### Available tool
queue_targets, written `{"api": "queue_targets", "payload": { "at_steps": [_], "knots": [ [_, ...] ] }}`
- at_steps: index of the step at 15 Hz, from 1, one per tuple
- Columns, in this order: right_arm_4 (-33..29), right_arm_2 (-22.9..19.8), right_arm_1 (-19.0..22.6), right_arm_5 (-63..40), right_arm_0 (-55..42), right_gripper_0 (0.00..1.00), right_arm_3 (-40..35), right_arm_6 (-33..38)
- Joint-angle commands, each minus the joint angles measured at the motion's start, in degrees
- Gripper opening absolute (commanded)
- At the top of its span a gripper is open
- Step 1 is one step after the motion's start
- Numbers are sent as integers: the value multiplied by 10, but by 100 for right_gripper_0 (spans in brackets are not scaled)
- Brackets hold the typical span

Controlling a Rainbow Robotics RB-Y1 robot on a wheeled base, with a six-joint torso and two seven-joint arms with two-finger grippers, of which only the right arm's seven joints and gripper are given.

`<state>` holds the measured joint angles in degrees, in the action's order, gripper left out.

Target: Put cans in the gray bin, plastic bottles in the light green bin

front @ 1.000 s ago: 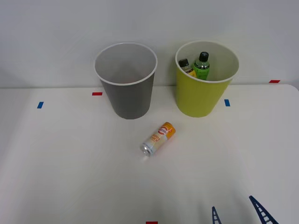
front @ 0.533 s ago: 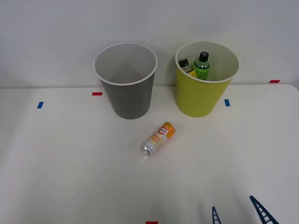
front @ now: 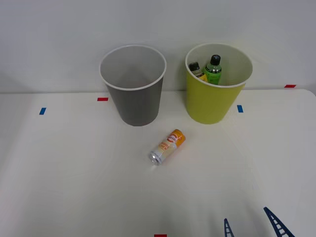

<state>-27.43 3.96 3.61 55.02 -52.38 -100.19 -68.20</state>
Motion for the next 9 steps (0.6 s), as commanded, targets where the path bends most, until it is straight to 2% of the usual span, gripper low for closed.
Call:
{"api": "queue_targets", "payload": {
  "at_steps": [1, 9],
  "knots": [
    [0, 0, 0, 0, 0, 93, 0, 0],
    [0, 0, 0, 0, 0, 93, 0, 0]
  ]
}}
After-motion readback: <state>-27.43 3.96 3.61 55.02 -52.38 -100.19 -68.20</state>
